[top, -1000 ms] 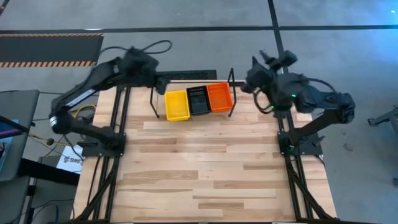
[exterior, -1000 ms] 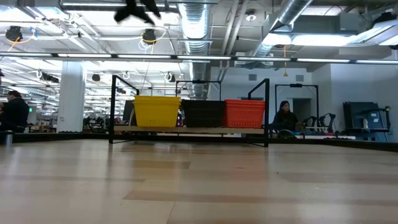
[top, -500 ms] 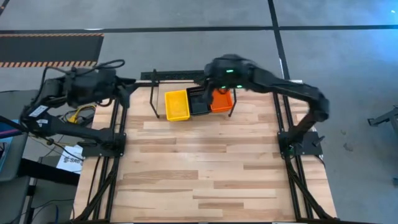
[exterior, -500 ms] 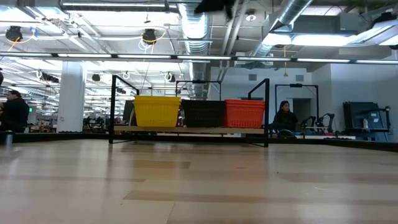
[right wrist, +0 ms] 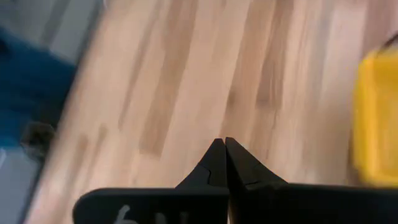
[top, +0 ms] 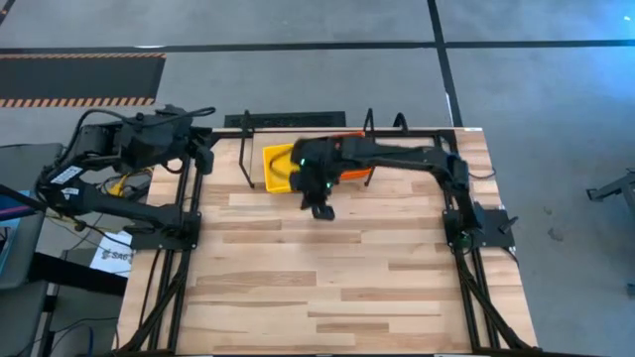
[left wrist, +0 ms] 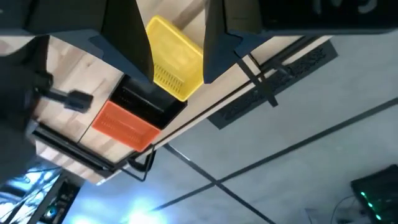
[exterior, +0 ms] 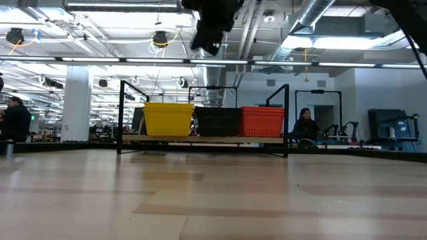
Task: Stack baskets on shelf by color
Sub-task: Adjust the bins on the shelf
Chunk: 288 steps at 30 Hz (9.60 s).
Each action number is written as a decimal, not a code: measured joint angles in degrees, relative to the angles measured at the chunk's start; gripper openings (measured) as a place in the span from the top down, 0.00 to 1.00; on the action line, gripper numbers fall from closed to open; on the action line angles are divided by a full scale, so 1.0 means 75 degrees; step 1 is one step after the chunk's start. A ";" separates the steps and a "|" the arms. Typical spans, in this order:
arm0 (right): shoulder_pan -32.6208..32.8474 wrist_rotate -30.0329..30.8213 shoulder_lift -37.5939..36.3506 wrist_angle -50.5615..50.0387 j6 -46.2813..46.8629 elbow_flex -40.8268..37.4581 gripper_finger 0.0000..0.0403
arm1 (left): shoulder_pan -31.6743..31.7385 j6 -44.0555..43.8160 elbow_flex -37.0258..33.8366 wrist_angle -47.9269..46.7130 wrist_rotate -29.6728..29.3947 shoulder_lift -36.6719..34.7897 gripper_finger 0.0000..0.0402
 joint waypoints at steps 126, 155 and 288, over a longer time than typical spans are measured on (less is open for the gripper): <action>0.0024 0.4005 0.2865 0.3027 -0.1906 0.1363 1.00 | 0.0003 -0.0251 0.0003 -0.0350 -0.0064 0.0701 0.69; -0.0525 0.4749 0.1198 -0.0650 -0.0925 0.1369 1.00 | 0.0005 -0.0192 0.0006 -0.0483 -0.0069 0.0704 0.69; -0.1185 0.4202 -0.1147 -0.1509 0.1142 -0.2442 1.00 | 0.0005 -0.0150 0.0006 -0.1021 -0.0058 0.0701 0.69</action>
